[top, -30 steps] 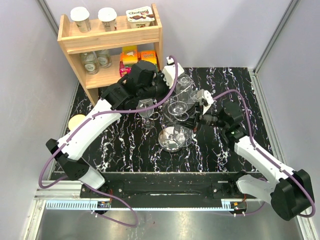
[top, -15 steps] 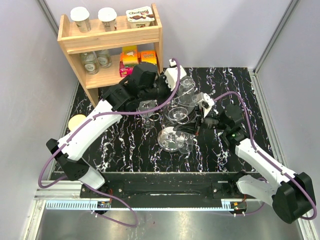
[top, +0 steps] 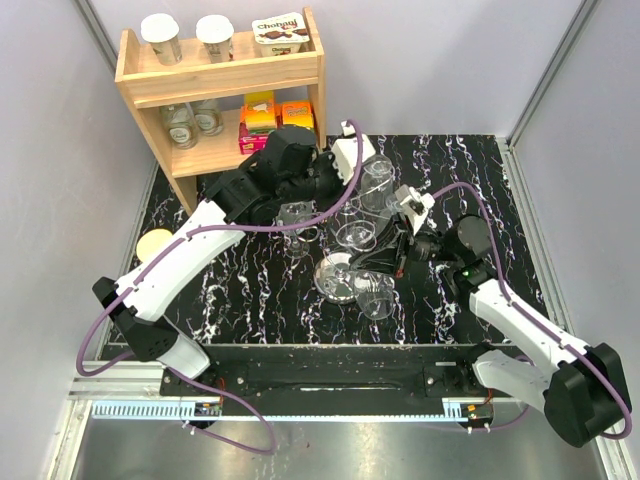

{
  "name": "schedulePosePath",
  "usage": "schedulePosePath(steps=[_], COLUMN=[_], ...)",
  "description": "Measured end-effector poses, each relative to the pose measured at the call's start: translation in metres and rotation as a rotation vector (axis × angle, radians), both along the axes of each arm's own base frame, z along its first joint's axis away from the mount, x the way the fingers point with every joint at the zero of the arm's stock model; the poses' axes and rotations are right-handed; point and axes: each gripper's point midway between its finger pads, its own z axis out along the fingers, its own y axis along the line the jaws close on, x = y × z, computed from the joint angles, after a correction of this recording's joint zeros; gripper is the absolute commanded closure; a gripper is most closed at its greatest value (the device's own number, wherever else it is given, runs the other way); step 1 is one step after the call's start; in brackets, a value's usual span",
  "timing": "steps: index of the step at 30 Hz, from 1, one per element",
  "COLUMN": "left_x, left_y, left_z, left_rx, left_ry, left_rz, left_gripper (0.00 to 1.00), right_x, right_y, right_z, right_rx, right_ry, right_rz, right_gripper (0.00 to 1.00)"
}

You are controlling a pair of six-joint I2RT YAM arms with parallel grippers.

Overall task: Place the wine glass upside down on the wine glass rack
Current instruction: Turn the wine glass upside down at the wine rack.

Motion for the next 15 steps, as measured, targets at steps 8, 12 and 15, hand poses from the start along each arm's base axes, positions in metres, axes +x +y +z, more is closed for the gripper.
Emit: schedulePosePath(steps=[8,12,15], left_x=[-0.003,-0.007,-0.010], left_y=[-0.004,-0.006,-0.008], left_z=[-0.001,-0.001,-0.001], left_rx=[0.001,0.000,0.000], left_ry=[-0.008,-0.008,-0.010], left_rz=[-0.027,-0.045,-0.059], left_gripper=[1.00,1.00,1.00], right_x=[-0.010,-0.013,-0.016], right_y=[-0.006,-0.010,-0.013], right_z=[0.005,0.004,0.004], right_rx=[0.022,0.033,0.039], right_ry=[0.031,0.014,-0.008], right_rz=[0.038,0.035,0.033], right_gripper=[1.00,1.00,1.00])
